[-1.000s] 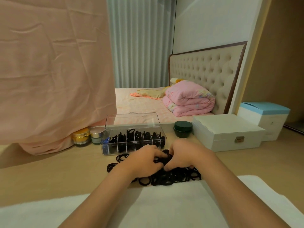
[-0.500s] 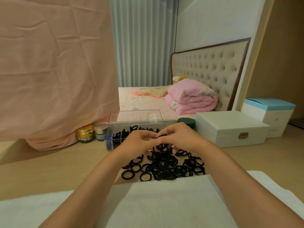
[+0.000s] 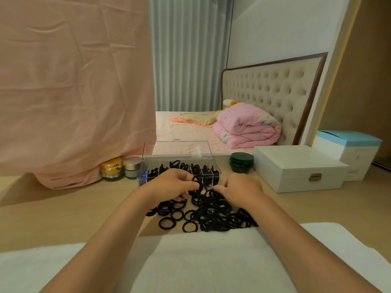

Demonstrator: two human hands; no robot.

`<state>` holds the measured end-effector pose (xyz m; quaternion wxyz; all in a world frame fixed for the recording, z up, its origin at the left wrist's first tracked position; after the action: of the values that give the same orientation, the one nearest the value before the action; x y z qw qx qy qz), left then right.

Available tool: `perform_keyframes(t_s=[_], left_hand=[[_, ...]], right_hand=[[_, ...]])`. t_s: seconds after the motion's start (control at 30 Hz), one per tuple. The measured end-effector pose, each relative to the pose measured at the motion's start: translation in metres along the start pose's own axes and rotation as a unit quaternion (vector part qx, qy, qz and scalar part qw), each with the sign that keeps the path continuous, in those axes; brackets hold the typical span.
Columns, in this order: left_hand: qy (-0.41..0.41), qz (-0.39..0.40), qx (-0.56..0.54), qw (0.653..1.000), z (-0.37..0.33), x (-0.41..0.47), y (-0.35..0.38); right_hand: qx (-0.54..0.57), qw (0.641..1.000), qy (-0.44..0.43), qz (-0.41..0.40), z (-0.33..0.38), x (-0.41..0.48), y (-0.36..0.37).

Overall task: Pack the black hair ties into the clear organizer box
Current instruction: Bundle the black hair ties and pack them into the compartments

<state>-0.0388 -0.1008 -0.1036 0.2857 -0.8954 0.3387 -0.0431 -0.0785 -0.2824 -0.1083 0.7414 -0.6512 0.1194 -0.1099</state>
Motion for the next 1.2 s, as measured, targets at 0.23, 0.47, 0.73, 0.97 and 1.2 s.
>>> perform_keyframes(t_s=[0.23, 0.47, 0.73, 0.97, 1.2], left_hand=[[-0.014, 0.022, -0.027, 0.999, 0.004, 0.000, 0.004], [-0.026, -0.020, -0.088, 0.996, 0.012, -0.001, -0.006], [-0.008, -0.015, -0.143, 0.990, 0.007, -0.002, 0.000], [0.019, 0.082, -0.265, 0.961, -0.002, -0.002, 0.016], [0.035, 0.106, -0.240, 0.964, -0.005, -0.006, 0.017]], right_hand=[[0.063, 0.995, -0.050, 0.065, 0.013, 0.007, 0.015], [0.191, 0.968, -0.141, 0.083, 0.025, -0.007, -0.019], [0.458, 0.857, -0.181, 0.153, 0.048, -0.030, -0.041], [0.456, 0.872, -0.140, 0.109, 0.049, -0.026, -0.033], [0.462, 0.874, -0.099, 0.114, 0.049, -0.027, -0.025]])
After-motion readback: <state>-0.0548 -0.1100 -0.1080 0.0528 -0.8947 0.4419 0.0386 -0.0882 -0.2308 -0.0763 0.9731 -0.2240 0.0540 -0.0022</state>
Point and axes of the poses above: each hand's wrist, its own x-axis towards the middle knuckle, its own y-axis out of the palm, z = x × y, the point moved 10 cm from there along x, towards the middle knuckle, and after that the axes turned 6 degrees about z, right-handed, at the moved point
